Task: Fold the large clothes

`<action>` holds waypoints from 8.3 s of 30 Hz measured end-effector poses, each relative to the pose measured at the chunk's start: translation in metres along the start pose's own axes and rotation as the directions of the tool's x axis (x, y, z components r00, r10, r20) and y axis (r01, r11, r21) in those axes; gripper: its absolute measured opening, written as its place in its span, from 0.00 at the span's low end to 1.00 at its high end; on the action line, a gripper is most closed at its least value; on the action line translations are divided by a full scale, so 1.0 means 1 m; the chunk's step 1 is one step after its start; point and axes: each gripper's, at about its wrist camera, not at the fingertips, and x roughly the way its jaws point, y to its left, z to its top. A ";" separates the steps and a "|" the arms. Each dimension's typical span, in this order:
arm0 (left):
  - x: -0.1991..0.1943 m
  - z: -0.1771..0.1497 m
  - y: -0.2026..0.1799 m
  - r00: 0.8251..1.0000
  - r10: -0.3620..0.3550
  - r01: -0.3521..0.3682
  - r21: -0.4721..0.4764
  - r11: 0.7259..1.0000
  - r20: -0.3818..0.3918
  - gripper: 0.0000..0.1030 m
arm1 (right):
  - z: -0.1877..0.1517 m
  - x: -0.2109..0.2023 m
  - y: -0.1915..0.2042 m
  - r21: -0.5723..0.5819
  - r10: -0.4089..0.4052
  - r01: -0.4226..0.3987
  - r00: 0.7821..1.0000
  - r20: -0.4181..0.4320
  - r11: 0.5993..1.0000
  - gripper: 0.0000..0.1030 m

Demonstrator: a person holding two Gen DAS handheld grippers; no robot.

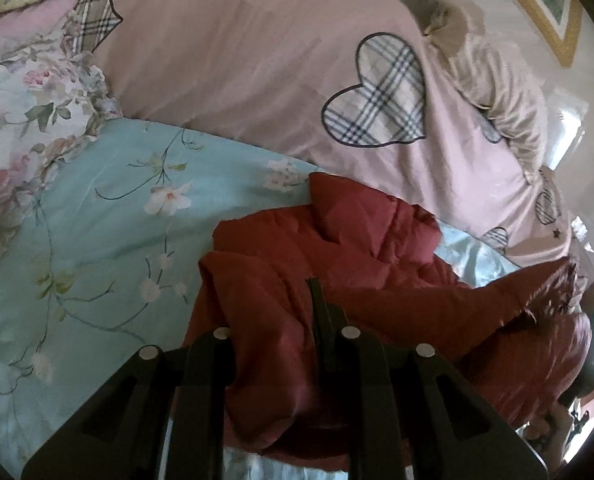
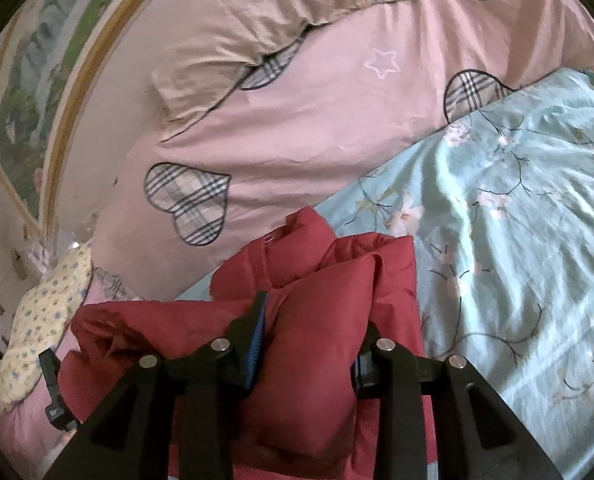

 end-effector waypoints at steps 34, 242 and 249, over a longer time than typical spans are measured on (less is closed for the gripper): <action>0.153 0.060 0.015 0.994 0.070 -0.073 -0.034 0.997 -0.083 0.25 | 0.032 0.160 -0.060 0.097 -0.209 0.210 0.978 -0.016 0.973 0.35; 0.045 -0.039 0.021 0.989 -0.004 0.022 0.121 0.992 -0.148 0.19 | -0.020 0.072 -0.008 -0.224 -0.185 0.113 0.924 -0.336 0.968 0.38; 0.024 -0.024 0.005 0.997 0.038 -0.027 0.150 0.988 -0.073 0.11 | -0.010 0.043 0.026 -0.291 -0.231 0.174 0.957 -0.174 0.941 0.19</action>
